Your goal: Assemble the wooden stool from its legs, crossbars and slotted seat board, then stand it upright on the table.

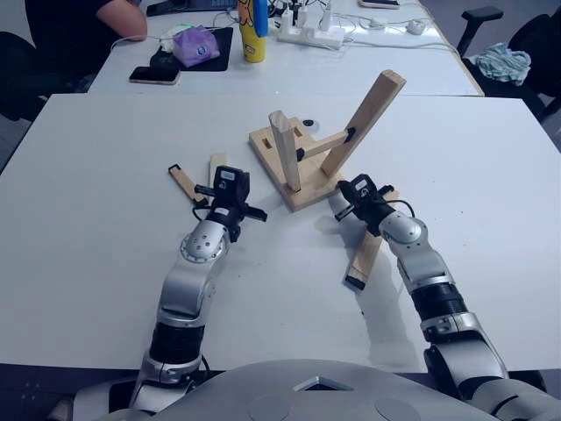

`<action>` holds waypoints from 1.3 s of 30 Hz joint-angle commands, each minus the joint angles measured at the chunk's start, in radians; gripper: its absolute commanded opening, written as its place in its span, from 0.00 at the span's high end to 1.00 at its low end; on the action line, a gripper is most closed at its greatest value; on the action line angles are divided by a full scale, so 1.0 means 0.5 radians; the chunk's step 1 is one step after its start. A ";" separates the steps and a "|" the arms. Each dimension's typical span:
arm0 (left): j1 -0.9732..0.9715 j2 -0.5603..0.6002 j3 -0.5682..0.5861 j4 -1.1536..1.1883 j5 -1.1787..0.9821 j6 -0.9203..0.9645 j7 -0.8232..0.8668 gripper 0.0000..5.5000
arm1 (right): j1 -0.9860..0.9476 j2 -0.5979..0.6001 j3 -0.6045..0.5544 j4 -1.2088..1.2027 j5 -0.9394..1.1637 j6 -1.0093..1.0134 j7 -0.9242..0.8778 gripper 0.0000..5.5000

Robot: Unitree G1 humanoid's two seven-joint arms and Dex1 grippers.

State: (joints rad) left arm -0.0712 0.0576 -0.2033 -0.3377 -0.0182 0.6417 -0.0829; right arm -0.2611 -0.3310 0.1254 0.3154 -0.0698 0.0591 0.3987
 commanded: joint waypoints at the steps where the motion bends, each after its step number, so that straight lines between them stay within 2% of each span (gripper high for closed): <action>1: 0.028 0.005 -0.080 0.064 0.019 0.098 -0.029 1.00 | 0.057 0.016 -0.029 -0.057 0.083 0.036 0.077 1.00; 5: -0.020 -0.021 -0.126 0.114 0.023 0.151 -0.034 1.00 | 0.030 0.006 -0.115 -0.132 0.149 0.027 0.054 1.00; 10: -0.099 -0.055 -0.156 0.199 0.028 0.181 -0.039 1.00 | -0.082 -0.033 -0.142 0.010 0.060 -0.009 -0.041 1.00; 15: -0.207 -0.065 -0.191 0.318 0.040 0.196 -0.071 1.00 | -0.256 -0.042 -0.018 0.325 -0.134 0.025 -0.098 1.00; 25: -0.403 -0.072 -0.162 0.622 0.014 0.218 -0.169 1.00 | -0.532 -0.003 0.088 0.781 -0.221 -0.086 0.000 1.00; 39: -0.505 0.016 -0.111 0.850 -0.080 0.290 -0.449 1.00 | -0.249 0.027 0.219 0.422 -0.138 -0.081 0.368 1.00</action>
State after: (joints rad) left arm -0.3216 0.0687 -0.2386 0.0645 -0.0396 0.7677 -0.2712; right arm -0.4342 -0.3452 0.1868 0.5776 -0.1571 0.0082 0.5039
